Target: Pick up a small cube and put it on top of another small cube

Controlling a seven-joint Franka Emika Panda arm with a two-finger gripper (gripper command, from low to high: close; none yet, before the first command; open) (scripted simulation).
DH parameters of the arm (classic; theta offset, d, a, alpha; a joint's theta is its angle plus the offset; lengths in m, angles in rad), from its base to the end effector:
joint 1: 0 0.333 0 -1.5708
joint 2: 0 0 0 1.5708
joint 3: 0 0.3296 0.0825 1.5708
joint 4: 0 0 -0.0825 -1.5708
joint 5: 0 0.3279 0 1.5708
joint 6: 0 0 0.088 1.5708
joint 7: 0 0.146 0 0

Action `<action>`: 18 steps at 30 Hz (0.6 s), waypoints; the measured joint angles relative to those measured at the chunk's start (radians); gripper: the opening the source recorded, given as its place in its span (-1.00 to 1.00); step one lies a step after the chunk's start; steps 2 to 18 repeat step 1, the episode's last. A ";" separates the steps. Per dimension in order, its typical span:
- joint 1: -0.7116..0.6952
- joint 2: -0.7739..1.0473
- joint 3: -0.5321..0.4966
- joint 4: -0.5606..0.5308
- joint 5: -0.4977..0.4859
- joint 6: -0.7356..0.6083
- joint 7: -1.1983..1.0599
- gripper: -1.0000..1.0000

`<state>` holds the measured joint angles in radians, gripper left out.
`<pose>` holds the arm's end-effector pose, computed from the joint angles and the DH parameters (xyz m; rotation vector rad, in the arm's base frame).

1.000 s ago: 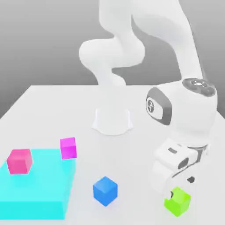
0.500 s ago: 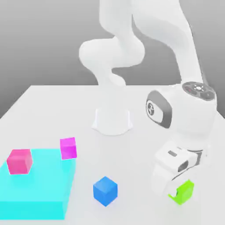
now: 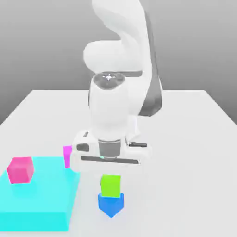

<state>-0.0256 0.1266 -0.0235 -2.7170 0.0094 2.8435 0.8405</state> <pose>0.3861 -0.0196 0.2143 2.8297 -1.3641 0.0000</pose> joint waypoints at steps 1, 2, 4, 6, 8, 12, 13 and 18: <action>0.000 0.000 0.000 0.000 0.000 0.000 0.000 1.00; 0.000 0.000 0.000 0.000 0.000 0.000 0.000 1.00; 0.000 0.000 0.000 0.000 0.000 0.000 0.000 1.00; 0.000 0.000 0.000 0.000 0.000 0.000 0.000 1.00; 0.000 0.000 0.000 0.000 0.000 0.000 0.000 1.00; 0.000 0.000 0.000 0.000 0.000 0.000 0.000 1.00; 0.000 0.000 0.000 0.000 0.000 0.000 0.000 1.00; 0.000 0.000 0.000 0.000 0.000 0.000 0.000 1.00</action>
